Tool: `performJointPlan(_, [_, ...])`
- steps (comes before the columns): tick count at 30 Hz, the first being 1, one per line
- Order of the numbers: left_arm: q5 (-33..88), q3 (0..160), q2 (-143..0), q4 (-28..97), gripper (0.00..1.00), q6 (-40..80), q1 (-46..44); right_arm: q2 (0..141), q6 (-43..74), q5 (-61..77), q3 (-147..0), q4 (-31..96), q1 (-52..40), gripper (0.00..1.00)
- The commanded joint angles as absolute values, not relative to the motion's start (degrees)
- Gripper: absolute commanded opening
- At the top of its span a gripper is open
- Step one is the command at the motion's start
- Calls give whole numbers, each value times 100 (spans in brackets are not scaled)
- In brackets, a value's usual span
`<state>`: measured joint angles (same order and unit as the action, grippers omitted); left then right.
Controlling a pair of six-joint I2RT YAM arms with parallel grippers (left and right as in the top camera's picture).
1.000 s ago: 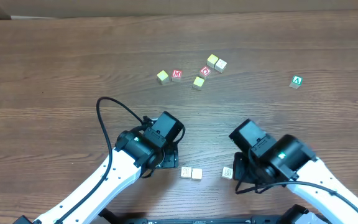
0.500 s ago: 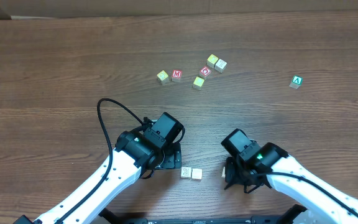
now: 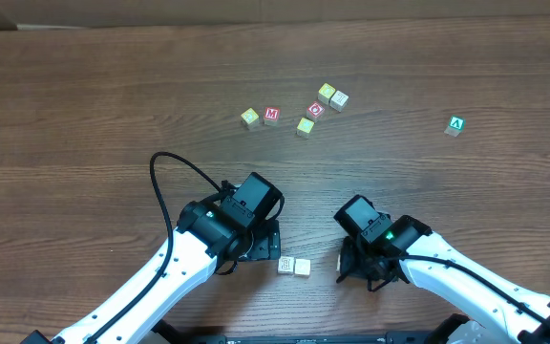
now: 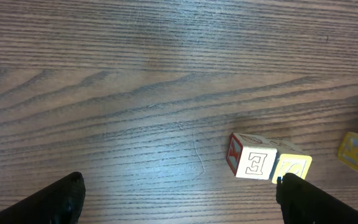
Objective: Flip 3 blocks
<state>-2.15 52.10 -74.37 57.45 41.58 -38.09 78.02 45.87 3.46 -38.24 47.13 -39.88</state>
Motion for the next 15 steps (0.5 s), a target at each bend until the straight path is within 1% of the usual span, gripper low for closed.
performJointPlan(1, [-115, 5172, -7424, 5745, 92, 4110, -3785, 7793, 4646, 266, -3837, 4598, -4001, 4])
performJointPlan(11, [-40, 5172, -7424, 5743, 93, 4106, -3785, 7793, 4191, 475, -3837, 4394, -4001, 4])
performJointPlan(15, [-40, 5172, -7424, 5743, 93, 4106, -3785, 7793, 4195, 552, -3837, 4353, -4001, 4])
